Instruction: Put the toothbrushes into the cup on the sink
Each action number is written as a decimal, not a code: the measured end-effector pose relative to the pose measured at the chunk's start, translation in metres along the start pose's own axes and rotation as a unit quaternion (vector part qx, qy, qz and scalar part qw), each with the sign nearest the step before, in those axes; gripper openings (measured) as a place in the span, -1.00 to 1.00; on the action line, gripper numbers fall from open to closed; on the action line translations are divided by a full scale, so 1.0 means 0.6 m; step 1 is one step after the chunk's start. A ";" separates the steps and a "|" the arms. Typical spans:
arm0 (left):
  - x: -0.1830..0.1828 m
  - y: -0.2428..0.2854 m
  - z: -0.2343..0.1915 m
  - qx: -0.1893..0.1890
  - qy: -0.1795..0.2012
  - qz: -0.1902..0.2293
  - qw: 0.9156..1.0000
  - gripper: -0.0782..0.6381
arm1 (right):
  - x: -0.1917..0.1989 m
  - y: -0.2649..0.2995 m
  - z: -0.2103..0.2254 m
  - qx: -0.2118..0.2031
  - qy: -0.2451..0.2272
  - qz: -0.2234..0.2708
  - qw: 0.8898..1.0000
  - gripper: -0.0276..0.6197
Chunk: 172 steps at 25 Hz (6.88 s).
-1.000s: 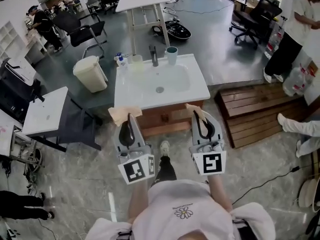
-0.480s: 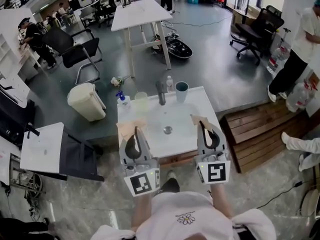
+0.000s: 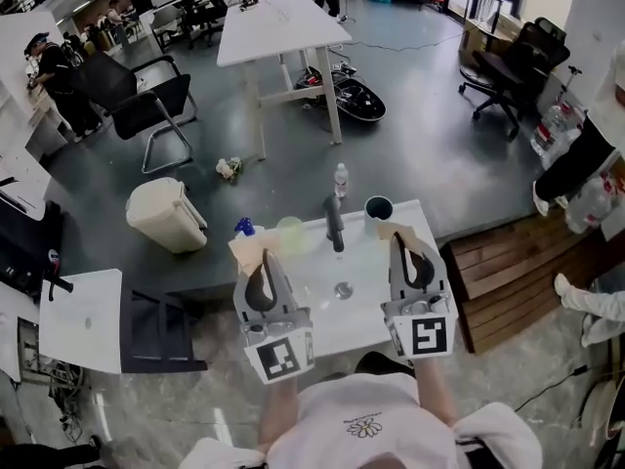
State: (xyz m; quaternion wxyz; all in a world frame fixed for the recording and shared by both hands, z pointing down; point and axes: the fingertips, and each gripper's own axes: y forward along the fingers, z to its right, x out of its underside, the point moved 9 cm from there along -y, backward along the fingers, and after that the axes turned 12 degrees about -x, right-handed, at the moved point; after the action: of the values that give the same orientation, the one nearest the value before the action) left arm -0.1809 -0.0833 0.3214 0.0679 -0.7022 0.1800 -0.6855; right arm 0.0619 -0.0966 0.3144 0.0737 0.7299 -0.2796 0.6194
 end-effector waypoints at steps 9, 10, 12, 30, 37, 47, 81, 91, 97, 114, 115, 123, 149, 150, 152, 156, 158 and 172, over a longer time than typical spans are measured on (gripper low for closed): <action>0.020 0.045 0.014 -0.005 0.005 -0.011 1.000 -0.68 | 0.027 0.057 0.036 -0.014 0.009 -0.004 1.000 -0.85; 0.020 0.045 0.014 -0.008 0.007 -0.011 1.000 -0.68 | 0.030 0.060 0.039 -0.015 0.010 -0.005 1.000 -0.85; 0.022 0.048 0.011 -0.013 0.011 -0.012 1.000 -0.68 | 0.037 0.061 0.043 -0.019 0.008 -0.018 1.000 -0.85; 0.037 0.050 0.027 -0.030 0.025 -0.025 0.999 -0.68 | 0.108 0.149 0.163 -0.024 0.088 -0.101 0.991 -0.85; 0.036 0.051 0.036 -0.026 0.043 -0.028 0.998 -0.68 | 0.202 0.172 0.185 -0.033 0.107 -0.171 0.979 -0.85; 0.033 0.050 0.049 -0.029 0.048 -0.028 0.998 -0.68 | 0.296 0.167 0.176 -0.055 0.150 -0.222 0.962 -0.85; 0.036 0.052 0.094 -0.009 0.032 -0.030 0.999 -0.68 | 0.221 0.165 0.222 -0.006 0.091 -0.132 0.987 -0.81; 0.020 0.043 0.096 -0.005 0.031 -0.016 0.999 -0.68 | 0.088 0.097 0.161 -0.021 0.002 -0.031 0.999 -0.81; 0.012 0.034 0.099 -0.001 0.035 -0.010 0.999 -0.68 | 0.060 0.052 0.121 -0.033 0.007 -0.011 0.999 -0.85; 0.023 0.011 0.087 -0.012 0.049 -0.020 0.999 -0.68 | 0.086 -0.001 0.084 -0.041 0.018 -0.034 0.998 -0.86; 0.024 0.010 0.088 -0.014 0.050 -0.020 0.998 -0.68 | 0.087 -0.002 0.084 -0.041 0.019 -0.037 0.998 -0.86; 0.029 0.023 0.080 -0.015 0.062 -0.015 0.998 -0.68 | 0.089 -0.005 0.085 -0.043 0.028 -0.039 0.998 -0.86; 0.342 0.123 0.035 -0.005 0.085 -0.213 0.973 -0.68 | 0.112 -0.078 0.100 0.006 0.071 -0.101 0.992 -0.86; 0.347 0.124 0.036 -0.004 0.083 -0.220 0.972 -0.68 | 0.112 -0.079 0.099 0.006 0.070 -0.103 0.992 -0.86; 0.356 0.126 0.037 -0.005 0.074 -0.239 0.968 -0.68 | 0.113 -0.080 0.100 0.005 0.069 -0.106 0.992 -0.86; 0.369 0.125 0.038 -0.013 0.062 -0.259 0.964 -0.68 | 0.113 -0.085 0.104 0.011 0.068 -0.108 0.992 -0.86; 0.371 0.124 0.039 -0.013 0.057 -0.261 0.963 -0.68 | 0.112 -0.086 0.104 0.014 0.068 -0.108 0.992 -0.86; 0.251 0.148 0.046 0.004 0.040 -0.161 0.986 -0.36 | 0.098 -0.068 0.113 0.010 0.057 -0.079 0.995 -0.86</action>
State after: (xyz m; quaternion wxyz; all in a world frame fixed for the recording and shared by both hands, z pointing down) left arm -0.1685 -0.2218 0.4306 -0.0481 -0.6935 0.0644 -0.7159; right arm 0.1451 -0.1118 0.3647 0.1305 0.7139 -0.2103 0.6550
